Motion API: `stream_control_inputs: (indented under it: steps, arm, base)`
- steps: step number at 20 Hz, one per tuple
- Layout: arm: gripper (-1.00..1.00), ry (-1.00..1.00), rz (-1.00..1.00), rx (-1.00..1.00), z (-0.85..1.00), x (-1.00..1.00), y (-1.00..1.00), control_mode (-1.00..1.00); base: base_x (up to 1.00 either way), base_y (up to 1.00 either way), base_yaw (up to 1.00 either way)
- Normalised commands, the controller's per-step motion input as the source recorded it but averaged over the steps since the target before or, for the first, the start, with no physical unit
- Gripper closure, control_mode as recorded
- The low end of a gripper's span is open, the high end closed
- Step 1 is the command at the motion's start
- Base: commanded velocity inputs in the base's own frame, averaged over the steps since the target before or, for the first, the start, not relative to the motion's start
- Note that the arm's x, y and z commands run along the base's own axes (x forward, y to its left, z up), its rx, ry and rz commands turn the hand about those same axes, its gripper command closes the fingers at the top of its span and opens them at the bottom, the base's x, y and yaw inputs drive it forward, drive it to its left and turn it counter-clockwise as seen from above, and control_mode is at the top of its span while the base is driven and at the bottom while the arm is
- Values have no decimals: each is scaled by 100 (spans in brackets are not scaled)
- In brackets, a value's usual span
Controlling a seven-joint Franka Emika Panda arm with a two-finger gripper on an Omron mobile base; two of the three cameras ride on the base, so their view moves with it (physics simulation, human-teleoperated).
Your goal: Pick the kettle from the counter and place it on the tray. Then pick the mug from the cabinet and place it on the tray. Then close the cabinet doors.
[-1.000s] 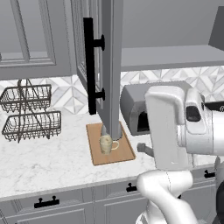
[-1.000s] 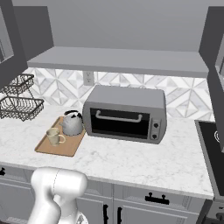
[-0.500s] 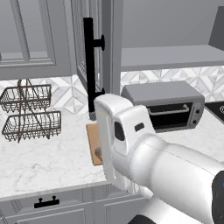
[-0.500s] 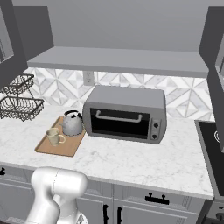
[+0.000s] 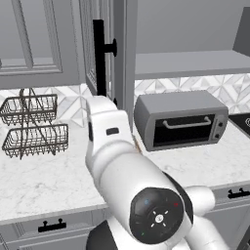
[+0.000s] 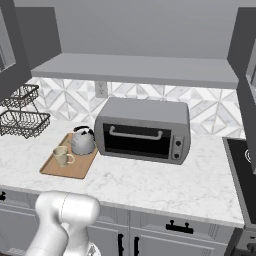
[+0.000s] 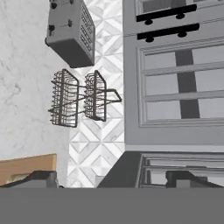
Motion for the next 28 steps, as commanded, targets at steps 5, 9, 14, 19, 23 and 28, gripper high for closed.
stream_control_inputs:
  steps: [5, 9, 14, 19, 23, 28]
  arm:
    - [-100, -5, -6, 0, -19, 47, 6, -100]
    - [-100, -11, -1, 0, -6, 42, 20, -100]
    - [-100, -5, -3, 0, 0, 40, 22, -100]
    - [-100, 0, -10, 0, 0, 31, 20, -100]
    - [-100, -2, -10, 0, 0, 5, 13, -100]
    - [-100, 0, -17, 0, 1, 1, -14, -100]
  base:
    - [0, 0, 0]
    - [0, 0, 0]
    - [0, 0, 0]
    - [0, 0, 0]
    - [0, 0, 0]
    - [0, 0, 0]
